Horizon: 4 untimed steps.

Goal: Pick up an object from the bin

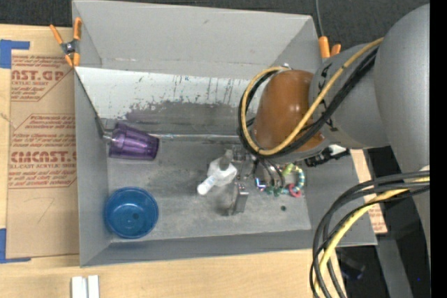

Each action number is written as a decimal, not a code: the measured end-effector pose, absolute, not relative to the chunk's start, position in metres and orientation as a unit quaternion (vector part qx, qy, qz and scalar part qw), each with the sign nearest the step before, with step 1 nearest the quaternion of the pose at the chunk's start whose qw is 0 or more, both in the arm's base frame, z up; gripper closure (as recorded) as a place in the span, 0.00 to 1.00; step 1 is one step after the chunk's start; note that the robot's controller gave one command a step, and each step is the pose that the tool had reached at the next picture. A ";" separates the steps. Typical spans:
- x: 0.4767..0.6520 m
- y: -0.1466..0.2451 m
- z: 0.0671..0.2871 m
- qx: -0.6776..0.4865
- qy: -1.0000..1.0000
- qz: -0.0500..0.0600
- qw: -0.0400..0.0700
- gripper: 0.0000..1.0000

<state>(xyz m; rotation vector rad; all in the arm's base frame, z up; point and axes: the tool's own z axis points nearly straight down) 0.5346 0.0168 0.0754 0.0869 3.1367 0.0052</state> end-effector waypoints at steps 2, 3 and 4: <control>0.498 0.089 0.080 -0.020 1.000 0.001 0.002 1.00; 0.484 0.067 0.072 -0.098 0.995 0.000 0.005 1.00; 0.498 0.090 0.093 -0.029 1.000 0.001 0.002 1.00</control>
Offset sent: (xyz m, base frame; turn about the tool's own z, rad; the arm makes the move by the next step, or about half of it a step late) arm 0.0000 0.0000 0.0000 0.0000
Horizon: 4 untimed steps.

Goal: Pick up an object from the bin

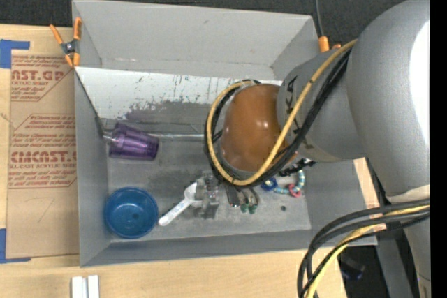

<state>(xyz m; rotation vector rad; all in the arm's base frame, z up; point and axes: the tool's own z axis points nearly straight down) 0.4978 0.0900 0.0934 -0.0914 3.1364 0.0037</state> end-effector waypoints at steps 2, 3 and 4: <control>0.499 0.094 0.098 -0.032 0.999 0.002 0.002 1.00; 0.500 0.086 0.068 -0.022 1.000 0.002 0.001 1.00; 0.497 0.091 0.087 -0.038 0.999 0.002 0.003 1.00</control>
Offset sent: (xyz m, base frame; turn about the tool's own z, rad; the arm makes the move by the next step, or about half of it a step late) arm 0.0008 0.0035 0.0052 -0.0044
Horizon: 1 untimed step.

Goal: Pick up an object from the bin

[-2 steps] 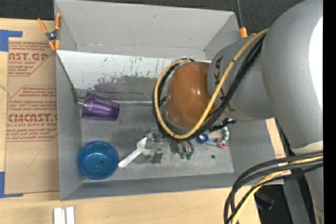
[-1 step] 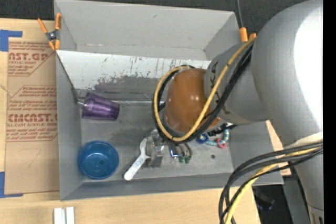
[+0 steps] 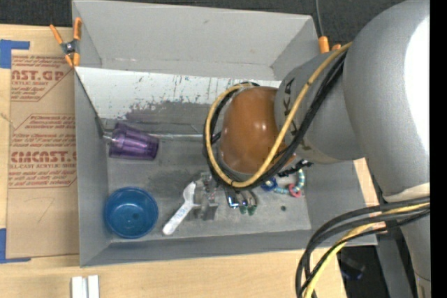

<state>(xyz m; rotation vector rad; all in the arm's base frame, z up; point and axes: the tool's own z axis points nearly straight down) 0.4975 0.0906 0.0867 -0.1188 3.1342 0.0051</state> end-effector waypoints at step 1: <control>0.498 0.084 0.085 -0.029 1.000 0.002 0.002 1.00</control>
Offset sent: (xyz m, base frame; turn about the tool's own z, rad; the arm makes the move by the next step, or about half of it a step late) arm -0.0111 -0.0066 -0.0089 0.0184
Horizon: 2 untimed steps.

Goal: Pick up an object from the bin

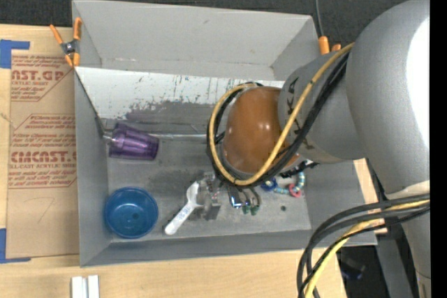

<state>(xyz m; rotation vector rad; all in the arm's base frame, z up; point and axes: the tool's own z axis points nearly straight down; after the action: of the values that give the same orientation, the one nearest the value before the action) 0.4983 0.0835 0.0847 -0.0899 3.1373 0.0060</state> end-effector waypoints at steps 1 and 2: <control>0.486 0.084 0.077 -0.029 1.000 0.002 0.002 1.00; 0.492 0.085 0.070 -0.020 1.000 0.003 0.002 1.00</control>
Offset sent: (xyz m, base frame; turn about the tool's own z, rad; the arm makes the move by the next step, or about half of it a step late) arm -0.0063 0.0009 -0.0147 0.0166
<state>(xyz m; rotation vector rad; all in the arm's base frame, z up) 0.4918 0.0850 0.0699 -0.0641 3.1372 0.0083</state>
